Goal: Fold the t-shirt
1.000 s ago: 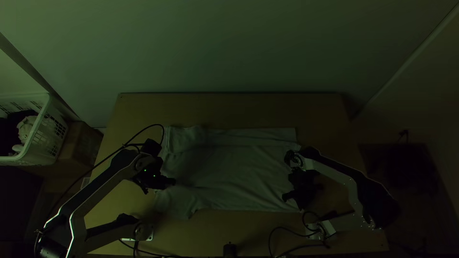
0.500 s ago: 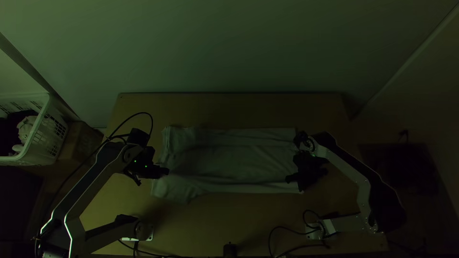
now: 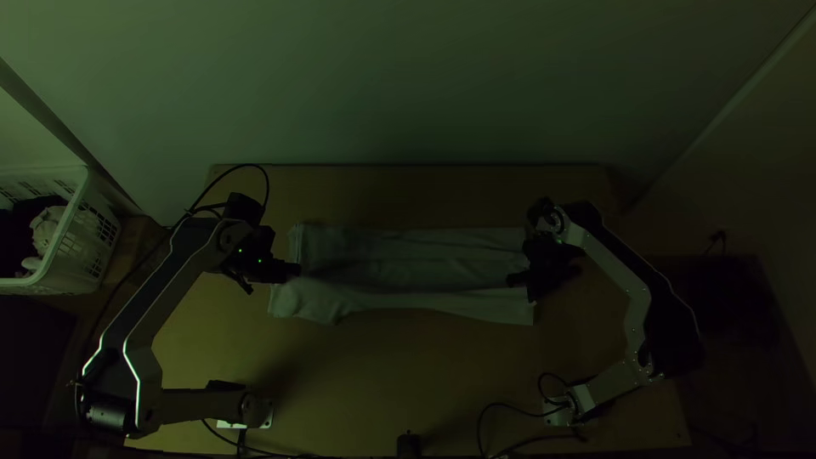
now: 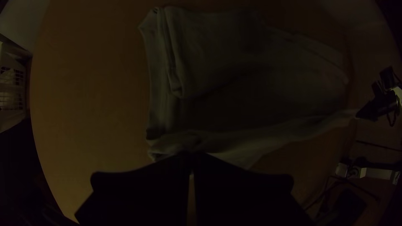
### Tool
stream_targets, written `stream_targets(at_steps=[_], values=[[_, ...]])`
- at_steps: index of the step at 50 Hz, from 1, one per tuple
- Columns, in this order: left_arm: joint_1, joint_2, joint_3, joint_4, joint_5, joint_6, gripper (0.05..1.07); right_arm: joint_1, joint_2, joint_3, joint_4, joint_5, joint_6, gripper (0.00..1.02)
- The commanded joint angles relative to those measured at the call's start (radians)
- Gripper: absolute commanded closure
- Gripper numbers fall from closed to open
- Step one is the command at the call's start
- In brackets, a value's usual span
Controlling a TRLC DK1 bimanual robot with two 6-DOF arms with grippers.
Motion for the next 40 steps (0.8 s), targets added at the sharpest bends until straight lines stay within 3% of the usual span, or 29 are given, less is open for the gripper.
stream_targets(at_steps=[1, 40], values=[[0.020, 0.057, 0.065, 0.000, 0.010, 0.029, 1.04, -0.016, 0.061, 0.064, -0.015, 0.015, -0.022, 0.99], [0.062, 0.367, 0.343, 0.045, 0.012, 0.066, 1.04, -0.088, 0.482, 0.595, -0.056, 0.041, -0.048, 0.99]])
